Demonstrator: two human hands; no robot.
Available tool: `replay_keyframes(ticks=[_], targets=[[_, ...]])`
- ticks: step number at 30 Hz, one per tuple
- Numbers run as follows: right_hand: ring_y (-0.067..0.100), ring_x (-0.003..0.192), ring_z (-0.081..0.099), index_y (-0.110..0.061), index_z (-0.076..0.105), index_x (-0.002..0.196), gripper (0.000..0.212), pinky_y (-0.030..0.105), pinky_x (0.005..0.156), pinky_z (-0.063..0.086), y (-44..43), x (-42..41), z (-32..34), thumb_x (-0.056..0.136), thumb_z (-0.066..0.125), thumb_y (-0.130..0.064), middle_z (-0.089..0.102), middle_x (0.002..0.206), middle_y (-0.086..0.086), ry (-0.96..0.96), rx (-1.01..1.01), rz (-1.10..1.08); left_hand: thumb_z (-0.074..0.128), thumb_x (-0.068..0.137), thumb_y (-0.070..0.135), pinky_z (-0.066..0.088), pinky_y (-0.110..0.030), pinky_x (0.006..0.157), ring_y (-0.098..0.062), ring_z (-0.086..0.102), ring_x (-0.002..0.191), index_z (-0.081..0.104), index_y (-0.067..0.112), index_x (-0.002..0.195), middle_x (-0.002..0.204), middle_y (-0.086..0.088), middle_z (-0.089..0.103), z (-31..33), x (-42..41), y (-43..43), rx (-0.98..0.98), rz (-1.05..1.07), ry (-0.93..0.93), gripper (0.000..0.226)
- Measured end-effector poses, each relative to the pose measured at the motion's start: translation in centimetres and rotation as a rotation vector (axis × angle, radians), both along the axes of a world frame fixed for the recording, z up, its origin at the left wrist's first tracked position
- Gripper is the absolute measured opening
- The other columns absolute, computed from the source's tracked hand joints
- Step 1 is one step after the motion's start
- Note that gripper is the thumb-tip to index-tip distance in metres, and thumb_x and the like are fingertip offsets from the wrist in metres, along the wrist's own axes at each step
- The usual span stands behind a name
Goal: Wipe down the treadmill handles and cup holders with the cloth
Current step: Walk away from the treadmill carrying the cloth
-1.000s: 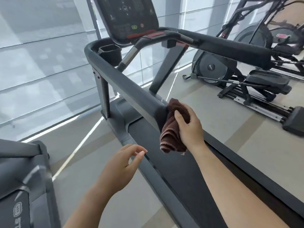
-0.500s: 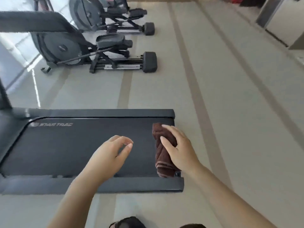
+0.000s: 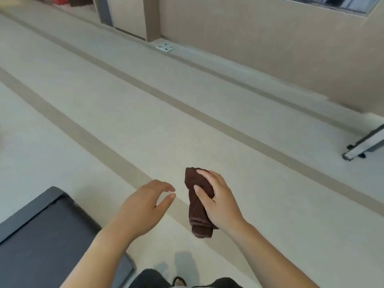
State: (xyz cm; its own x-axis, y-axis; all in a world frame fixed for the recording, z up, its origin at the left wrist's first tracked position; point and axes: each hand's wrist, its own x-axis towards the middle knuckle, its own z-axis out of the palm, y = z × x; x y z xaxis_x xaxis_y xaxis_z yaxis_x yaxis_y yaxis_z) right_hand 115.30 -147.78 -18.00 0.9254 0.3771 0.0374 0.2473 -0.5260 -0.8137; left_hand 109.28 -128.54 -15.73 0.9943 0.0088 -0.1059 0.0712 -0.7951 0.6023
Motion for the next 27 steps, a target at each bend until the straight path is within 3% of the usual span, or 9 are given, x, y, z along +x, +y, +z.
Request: replay_keyframes(ticks=[3, 7, 12, 18, 27], targets=[[-0.005, 0.114, 0.043, -0.033, 0.049, 0.130, 0.038, 0.003, 0.094, 0.026, -2.9, 2.1, -0.7, 0.092, 0.054, -0.033, 0.044, 0.135, -0.012, 0.023, -0.015, -0.110, 0.037, 0.092, 0.050, 0.042, -0.020, 0.085, 0.000, 0.052, 0.102, 0.054, 0.036, 0.115, 0.115, 0.019, 0.056, -0.4, 4.4, -2.7, 0.000, -0.128, 0.017, 0.032], [0.000, 0.115, 0.043, -0.034, 0.047, 0.131, 0.038, 0.008, 0.096, 0.028, -4.8, 4.9, -1.8, 0.093, 0.051, -0.035, 0.044, 0.136, -0.012, 0.024, -0.047, -0.205, 0.038, 0.091, 0.050, 0.035, -0.007, 0.073, 0.002, 0.052, 0.097, 0.056, 0.038, 0.111, 0.113, 0.019, 0.057, -2.1, 8.9, -3.9, -0.035, -0.165, 0.074, 0.029], [0.005, 0.119, 0.044, -0.038, 0.045, 0.131, 0.038, 0.016, 0.099, 0.033, -5.5, 12.0, -2.6, 0.093, 0.049, -0.039, 0.042, 0.138, -0.013, 0.028, -0.081, -0.251, 0.041, 0.092, 0.046, 0.037, -0.014, 0.075, 0.000, 0.053, 0.099, 0.057, 0.036, 0.108, 0.114, 0.017, 0.058, -3.4, 17.4, -4.4, -0.075, -0.196, 0.100, 0.025], [0.010, 0.119, 0.046, -0.033, 0.048, 0.131, 0.039, 0.023, 0.100, 0.037, -2.1, 26.1, -1.8, 0.093, 0.052, -0.035, 0.043, 0.137, -0.008, 0.013, -0.065, -0.190, 0.043, 0.092, 0.043, 0.040, -0.023, 0.075, -0.004, 0.055, 0.096, 0.057, 0.035, 0.109, 0.112, 0.015, 0.058, -2.3, 31.2, -0.8, -0.048, -0.117, 0.041, 0.023], [-0.002, 0.113, 0.043, -0.035, 0.049, 0.129, 0.037, -0.001, 0.089, 0.027, 1.4, 43.4, 0.9, 0.092, 0.054, -0.034, 0.045, 0.135, -0.012, -0.048, 0.042, -0.174, 0.044, 0.090, 0.045, 0.043, -0.023, 0.076, -0.001, 0.055, 0.097, 0.057, 0.039, 0.106, 0.110, 0.019, 0.058, 0.7, 46.7, 3.1, -0.004, -0.097, 0.004, 0.022]])
